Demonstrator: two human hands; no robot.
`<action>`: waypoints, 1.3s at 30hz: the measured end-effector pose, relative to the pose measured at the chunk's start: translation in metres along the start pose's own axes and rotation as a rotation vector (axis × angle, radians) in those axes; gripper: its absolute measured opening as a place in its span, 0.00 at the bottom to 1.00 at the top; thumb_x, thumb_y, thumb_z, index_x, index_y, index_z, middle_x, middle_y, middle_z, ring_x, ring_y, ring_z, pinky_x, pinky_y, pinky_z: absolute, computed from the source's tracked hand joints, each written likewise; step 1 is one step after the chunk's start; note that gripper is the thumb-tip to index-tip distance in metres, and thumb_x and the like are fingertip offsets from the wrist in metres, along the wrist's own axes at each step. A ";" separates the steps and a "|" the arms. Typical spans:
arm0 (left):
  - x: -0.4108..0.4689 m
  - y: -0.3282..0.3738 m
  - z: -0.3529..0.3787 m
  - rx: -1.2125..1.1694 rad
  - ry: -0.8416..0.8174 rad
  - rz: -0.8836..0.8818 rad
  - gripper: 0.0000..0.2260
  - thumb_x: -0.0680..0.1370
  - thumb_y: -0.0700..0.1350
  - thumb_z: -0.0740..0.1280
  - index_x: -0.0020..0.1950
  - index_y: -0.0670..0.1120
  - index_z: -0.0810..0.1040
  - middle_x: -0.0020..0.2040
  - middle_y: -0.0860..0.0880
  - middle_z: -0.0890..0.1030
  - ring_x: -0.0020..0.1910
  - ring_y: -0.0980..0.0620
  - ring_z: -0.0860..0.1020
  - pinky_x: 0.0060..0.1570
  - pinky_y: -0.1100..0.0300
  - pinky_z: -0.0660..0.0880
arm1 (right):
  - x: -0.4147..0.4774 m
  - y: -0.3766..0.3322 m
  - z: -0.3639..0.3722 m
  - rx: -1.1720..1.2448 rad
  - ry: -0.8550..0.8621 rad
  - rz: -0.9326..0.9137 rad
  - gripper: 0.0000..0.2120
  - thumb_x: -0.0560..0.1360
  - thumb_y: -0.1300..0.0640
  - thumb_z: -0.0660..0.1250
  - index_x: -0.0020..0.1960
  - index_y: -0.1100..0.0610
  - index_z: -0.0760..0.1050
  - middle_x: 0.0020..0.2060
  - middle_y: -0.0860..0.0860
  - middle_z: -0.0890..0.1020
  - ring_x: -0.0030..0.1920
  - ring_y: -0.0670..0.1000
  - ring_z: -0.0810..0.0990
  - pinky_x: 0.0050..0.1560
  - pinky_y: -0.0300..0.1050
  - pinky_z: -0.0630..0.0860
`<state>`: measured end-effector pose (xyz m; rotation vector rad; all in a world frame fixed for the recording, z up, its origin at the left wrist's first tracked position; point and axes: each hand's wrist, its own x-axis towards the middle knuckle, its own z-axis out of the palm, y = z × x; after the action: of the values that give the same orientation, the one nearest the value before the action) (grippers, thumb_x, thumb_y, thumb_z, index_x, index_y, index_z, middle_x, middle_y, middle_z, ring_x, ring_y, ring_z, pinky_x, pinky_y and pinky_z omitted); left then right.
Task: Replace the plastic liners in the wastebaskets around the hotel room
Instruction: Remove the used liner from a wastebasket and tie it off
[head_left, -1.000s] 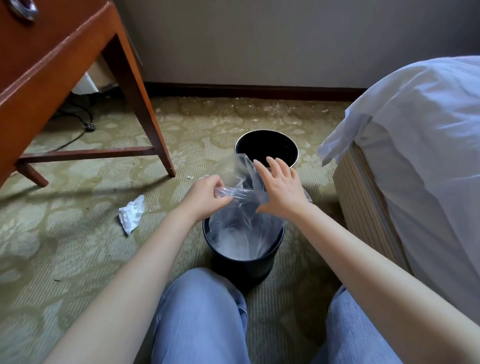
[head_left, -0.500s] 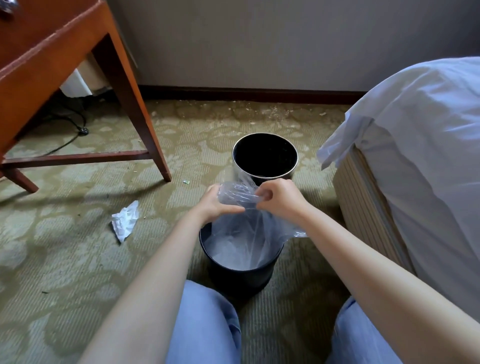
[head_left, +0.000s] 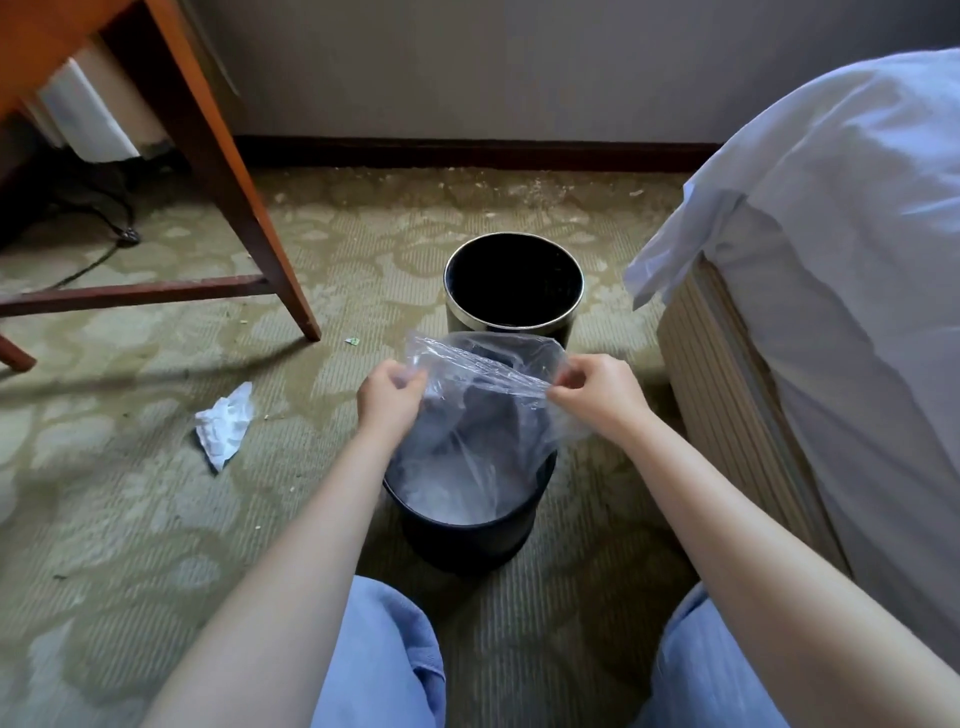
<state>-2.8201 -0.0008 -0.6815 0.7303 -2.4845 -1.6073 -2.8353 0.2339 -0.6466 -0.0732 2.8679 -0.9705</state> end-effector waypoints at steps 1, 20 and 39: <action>0.000 -0.004 0.001 -0.021 0.008 -0.008 0.06 0.78 0.44 0.67 0.53 0.46 0.73 0.49 0.47 0.76 0.48 0.49 0.74 0.49 0.61 0.66 | 0.000 0.005 0.001 0.028 0.010 0.001 0.09 0.72 0.54 0.71 0.34 0.50 0.75 0.33 0.45 0.78 0.38 0.47 0.77 0.35 0.41 0.70; -0.025 -0.002 0.010 -0.264 -0.094 -0.084 0.13 0.73 0.39 0.63 0.32 0.48 0.65 0.30 0.49 0.65 0.33 0.51 0.64 0.35 0.55 0.61 | -0.007 -0.020 0.060 0.224 0.079 -0.064 0.04 0.75 0.58 0.62 0.50 0.56 0.71 0.36 0.49 0.77 0.36 0.51 0.73 0.39 0.48 0.68; -0.027 0.029 0.022 -0.410 -0.185 0.158 0.15 0.82 0.41 0.58 0.35 0.46 0.63 0.25 0.52 0.65 0.24 0.58 0.64 0.33 0.63 0.68 | -0.022 -0.002 0.096 0.244 -0.207 -0.193 0.14 0.78 0.66 0.59 0.59 0.58 0.79 0.44 0.47 0.82 0.46 0.39 0.80 0.47 0.33 0.73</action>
<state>-2.8140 0.0390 -0.6609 0.3354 -2.1404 -2.1044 -2.8015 0.1761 -0.7195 -0.4093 2.5704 -1.2585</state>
